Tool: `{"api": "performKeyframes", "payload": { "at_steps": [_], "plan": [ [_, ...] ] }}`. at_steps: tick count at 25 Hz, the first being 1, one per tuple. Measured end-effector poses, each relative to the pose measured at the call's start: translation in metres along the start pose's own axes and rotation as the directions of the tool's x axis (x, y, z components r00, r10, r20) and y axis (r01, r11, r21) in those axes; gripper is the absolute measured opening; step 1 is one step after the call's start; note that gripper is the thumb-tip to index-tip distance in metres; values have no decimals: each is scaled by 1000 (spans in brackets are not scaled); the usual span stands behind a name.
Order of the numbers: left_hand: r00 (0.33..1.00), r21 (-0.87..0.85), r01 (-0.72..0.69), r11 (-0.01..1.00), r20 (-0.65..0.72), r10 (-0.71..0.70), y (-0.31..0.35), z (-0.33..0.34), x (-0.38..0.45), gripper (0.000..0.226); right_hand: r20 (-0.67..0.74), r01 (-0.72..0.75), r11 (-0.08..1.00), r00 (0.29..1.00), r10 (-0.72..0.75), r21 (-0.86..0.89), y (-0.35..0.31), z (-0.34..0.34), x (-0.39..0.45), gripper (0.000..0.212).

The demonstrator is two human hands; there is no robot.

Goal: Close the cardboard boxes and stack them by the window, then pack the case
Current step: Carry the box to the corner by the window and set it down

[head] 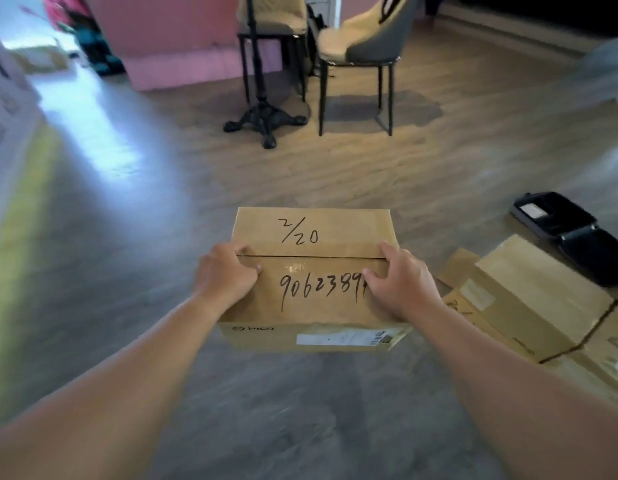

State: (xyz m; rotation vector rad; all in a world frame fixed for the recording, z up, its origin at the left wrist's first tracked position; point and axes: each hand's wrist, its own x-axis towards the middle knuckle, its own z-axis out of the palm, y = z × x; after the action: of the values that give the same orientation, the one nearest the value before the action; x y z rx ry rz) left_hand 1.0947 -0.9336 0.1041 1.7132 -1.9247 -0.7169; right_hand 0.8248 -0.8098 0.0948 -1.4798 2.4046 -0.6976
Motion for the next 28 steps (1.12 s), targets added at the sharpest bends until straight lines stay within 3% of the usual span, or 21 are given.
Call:
{"api": "performKeyframes", "payload": {
  "at_steps": [3, 8, 13, 19, 24, 28],
  "plan": [
    [998, 5, 54, 999, -42, -54, 28, -118, -2, 15, 53, 76, 997, 996, -76, 10, -98, -66, 9, 60],
    [973, 10, 142, 990, -183, -138, 63, -329, 3, 35, 112, 219, 976, 969, -219, 11, -286, -172, 19, 59],
    [970, 36, 120, 992, -218, -110, 67, -469, 18, 36, 146, 284, 959, 948, -284, 25, -432, -221, 33, 55],
    [955, 61, 106, 992, -286, -84, 48, -562, 71, 13, 101, 387, 920, 915, -391, 56, -548, -214, 91, 47],
    [934, 117, 143, 983, -344, -95, 32, -598, 169, 28, 120, 423, 906, 898, -423, 29, -611, -174, 186, 55],
    [917, 125, 174, 977, -382, -115, 32, -626, 263, 25, 129, 487, 873, 866, -483, 1, -673, -156, 284, 65]
  ]
}}
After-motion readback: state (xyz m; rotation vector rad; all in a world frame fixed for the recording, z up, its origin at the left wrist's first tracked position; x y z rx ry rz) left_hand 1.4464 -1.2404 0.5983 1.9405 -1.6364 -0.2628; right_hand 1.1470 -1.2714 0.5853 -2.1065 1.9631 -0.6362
